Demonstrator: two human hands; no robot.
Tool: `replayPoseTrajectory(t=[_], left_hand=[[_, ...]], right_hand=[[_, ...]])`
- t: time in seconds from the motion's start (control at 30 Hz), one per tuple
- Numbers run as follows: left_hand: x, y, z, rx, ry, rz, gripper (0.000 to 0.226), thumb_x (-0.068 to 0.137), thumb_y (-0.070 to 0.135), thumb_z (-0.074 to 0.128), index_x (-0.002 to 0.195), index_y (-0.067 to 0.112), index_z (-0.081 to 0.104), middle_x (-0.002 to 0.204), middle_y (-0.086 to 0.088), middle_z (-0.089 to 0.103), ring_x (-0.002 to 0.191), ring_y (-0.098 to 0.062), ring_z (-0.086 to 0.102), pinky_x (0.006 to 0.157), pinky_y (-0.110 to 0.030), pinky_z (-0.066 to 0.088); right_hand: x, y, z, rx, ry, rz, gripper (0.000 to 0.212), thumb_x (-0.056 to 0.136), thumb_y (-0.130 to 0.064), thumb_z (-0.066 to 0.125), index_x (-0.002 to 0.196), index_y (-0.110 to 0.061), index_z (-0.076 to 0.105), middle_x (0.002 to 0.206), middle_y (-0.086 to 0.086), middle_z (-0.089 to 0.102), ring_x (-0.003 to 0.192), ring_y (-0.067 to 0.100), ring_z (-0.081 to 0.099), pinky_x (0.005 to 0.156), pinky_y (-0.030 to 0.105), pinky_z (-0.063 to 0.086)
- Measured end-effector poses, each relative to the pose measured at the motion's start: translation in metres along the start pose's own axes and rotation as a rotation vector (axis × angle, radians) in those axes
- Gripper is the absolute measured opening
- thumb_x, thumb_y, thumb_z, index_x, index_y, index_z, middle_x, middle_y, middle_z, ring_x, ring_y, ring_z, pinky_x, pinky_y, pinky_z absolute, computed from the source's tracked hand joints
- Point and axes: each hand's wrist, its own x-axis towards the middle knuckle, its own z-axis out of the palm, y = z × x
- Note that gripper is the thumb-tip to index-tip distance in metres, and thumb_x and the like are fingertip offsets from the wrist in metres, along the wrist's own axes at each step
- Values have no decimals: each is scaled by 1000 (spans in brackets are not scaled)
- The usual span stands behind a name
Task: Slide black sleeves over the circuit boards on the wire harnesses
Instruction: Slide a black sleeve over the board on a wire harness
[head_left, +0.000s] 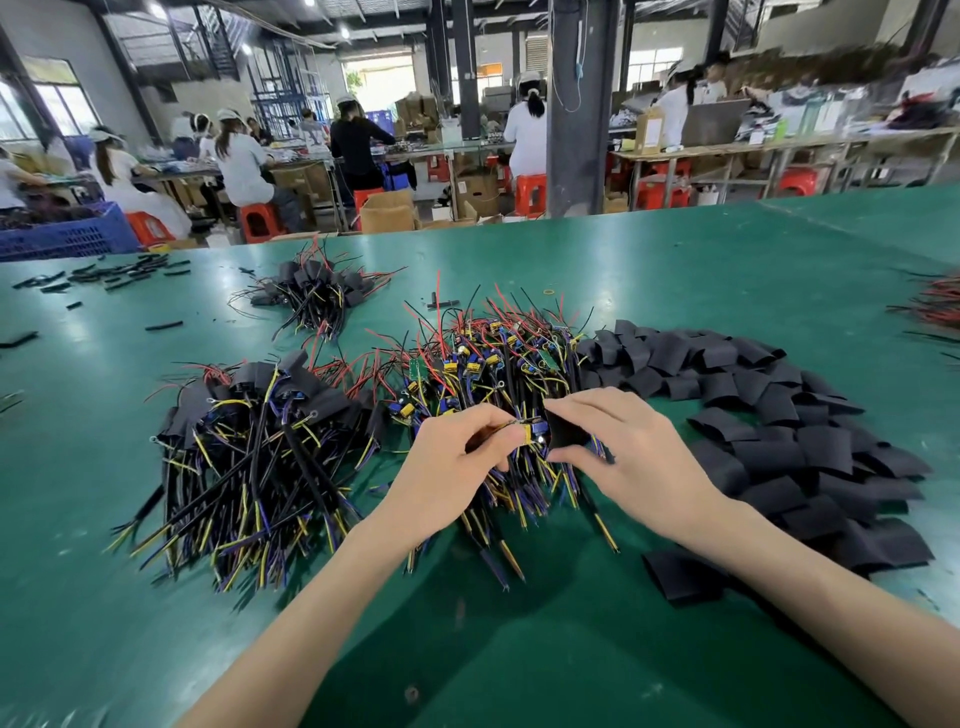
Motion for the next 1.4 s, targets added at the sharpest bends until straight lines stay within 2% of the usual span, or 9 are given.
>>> replayPoseTrajectory(t=[0.3,0.43,0.57,0.67,0.8,0.97,1.13,1.27,1.4], left_hand=[[0,0,0,1,3,-19,21,95,22,54,78,30,63,57,16,59,57,-2,50,62,-14,39],[0,1,0,-19,20,-24,24,95,24,54,74,32,63,57,12,60,55,-15,48,58,-29,39],[0,1,0,-1,10,-20,23,94,23,56,74,31,63,54,15,58,46,0,42,49,-11,32],[0,0,0,13,-3,-9,20,94,21,57,77,30,65,54,16,58,48,2,45,52,-9,33],[0,-1,-1,33,-28,2,22,92,18,60,78,34,63,54,16,58,55,0,50,59,-14,39],[0,0,-2,71,-52,3,18,91,18,61,79,31,65,53,13,58,55,-1,51,60,-14,39],[1,0,-2,87,-77,-44,15,92,24,59,80,25,68,55,12,60,62,-26,57,63,-28,44],[0,-2,1,95,-71,-78,16,93,25,59,79,24,67,54,16,61,54,-10,52,57,-23,41],[-1,-4,7,98,-22,-85,16,90,26,63,74,21,65,60,10,64,57,-5,54,64,-23,45]], right_hand=[[2,-4,-5,-161,-24,-91,47,70,-21,83,111,-6,66,99,6,67,86,26,63,78,36,50],[3,-4,-5,-212,-8,-144,47,66,-18,85,107,-3,67,95,8,67,80,28,63,74,36,53],[1,-3,-4,-116,-6,-81,44,70,-21,82,109,-6,67,98,6,67,86,25,63,81,33,47],[1,0,-4,49,-57,4,41,75,-26,77,111,-10,67,103,3,66,92,21,62,85,33,50],[4,3,-6,234,-139,30,37,76,-26,76,110,-11,69,100,-4,65,88,10,60,83,23,46],[4,1,-7,320,-136,63,36,72,-22,80,105,-10,71,95,-5,65,83,7,60,80,26,48],[2,-3,-2,149,-94,-43,39,72,-22,80,107,-8,68,99,1,64,91,15,58,84,32,46],[0,-4,2,34,-57,-124,38,73,-21,80,106,-7,67,98,4,63,92,15,52,83,30,43],[-3,-4,2,47,-73,-107,35,75,-23,78,105,-9,66,96,2,62,89,17,55,80,34,48]])
